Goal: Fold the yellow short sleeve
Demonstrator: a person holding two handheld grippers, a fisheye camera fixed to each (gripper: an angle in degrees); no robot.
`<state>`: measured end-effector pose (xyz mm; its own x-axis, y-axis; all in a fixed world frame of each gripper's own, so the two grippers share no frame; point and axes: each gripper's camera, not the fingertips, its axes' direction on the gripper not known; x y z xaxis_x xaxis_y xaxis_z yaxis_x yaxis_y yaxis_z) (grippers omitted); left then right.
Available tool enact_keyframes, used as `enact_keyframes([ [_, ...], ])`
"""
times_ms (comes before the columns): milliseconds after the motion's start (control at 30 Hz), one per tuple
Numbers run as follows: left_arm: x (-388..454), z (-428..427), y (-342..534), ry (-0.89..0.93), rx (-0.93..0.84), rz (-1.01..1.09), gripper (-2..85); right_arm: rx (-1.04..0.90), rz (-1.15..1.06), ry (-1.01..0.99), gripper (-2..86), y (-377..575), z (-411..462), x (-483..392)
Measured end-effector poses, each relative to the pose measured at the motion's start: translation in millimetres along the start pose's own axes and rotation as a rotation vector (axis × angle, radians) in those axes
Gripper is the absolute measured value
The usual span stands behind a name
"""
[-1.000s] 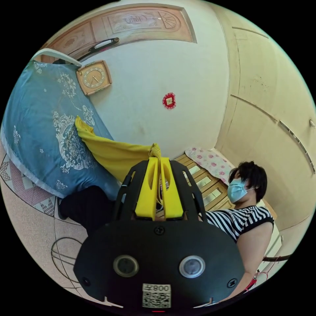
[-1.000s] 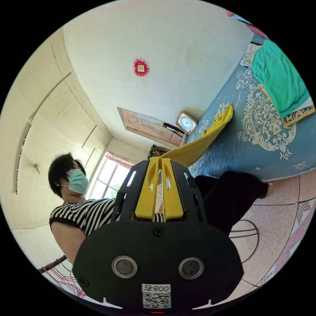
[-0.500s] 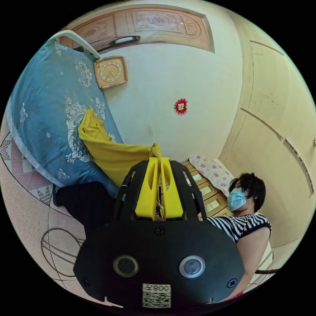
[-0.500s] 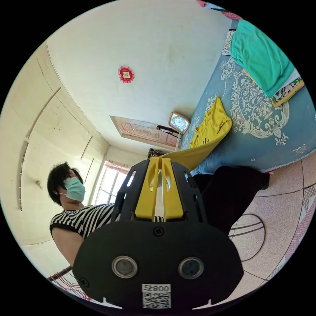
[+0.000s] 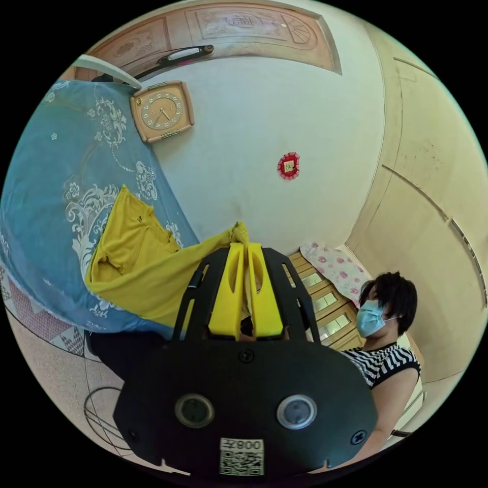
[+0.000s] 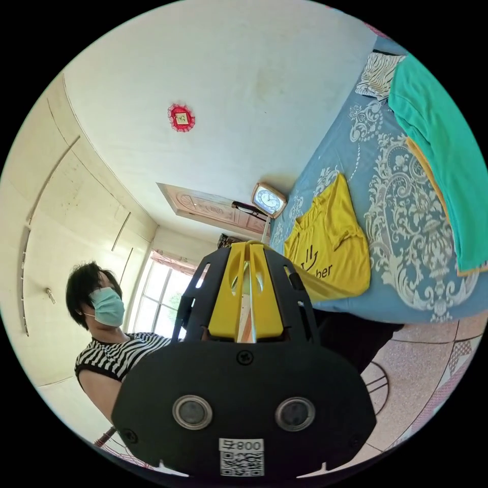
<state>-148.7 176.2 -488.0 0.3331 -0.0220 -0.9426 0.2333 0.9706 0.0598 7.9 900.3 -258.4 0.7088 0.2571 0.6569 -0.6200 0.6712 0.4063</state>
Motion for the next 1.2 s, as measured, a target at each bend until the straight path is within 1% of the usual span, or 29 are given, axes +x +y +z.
enact_keyframes([
  [133,-38.0,46.5,-62.6,-0.034,-0.015,0.0,1.1,-0.018,0.021,0.036,1.0,-84.1,36.2,22.0],
  [300,-105.2,105.8,-147.7,-0.121,-0.026,-0.02,1.1,-0.036,0.062,0.077,1.1,-173.3,77.3,57.3],
  [533,-199.5,159.6,-228.7,-0.223,-0.036,-0.075,1.1,-0.091,0.128,0.131,1.2,-284.5,141.2,115.1],
  [800,-306.6,211.4,-302.4,-0.318,-0.052,-0.128,1.2,-0.136,0.197,0.185,1.2,-381.7,200.0,167.0],
  [1000,-365.3,238.4,-347.6,-0.385,-0.076,-0.136,1.3,-0.189,0.227,0.229,1.2,-441.4,240.6,192.6],
  [1200,-411.3,260.6,-387.0,-0.421,-0.084,-0.126,1.3,-0.21,0.219,0.238,1.3,-490.1,275.4,199.9],
])
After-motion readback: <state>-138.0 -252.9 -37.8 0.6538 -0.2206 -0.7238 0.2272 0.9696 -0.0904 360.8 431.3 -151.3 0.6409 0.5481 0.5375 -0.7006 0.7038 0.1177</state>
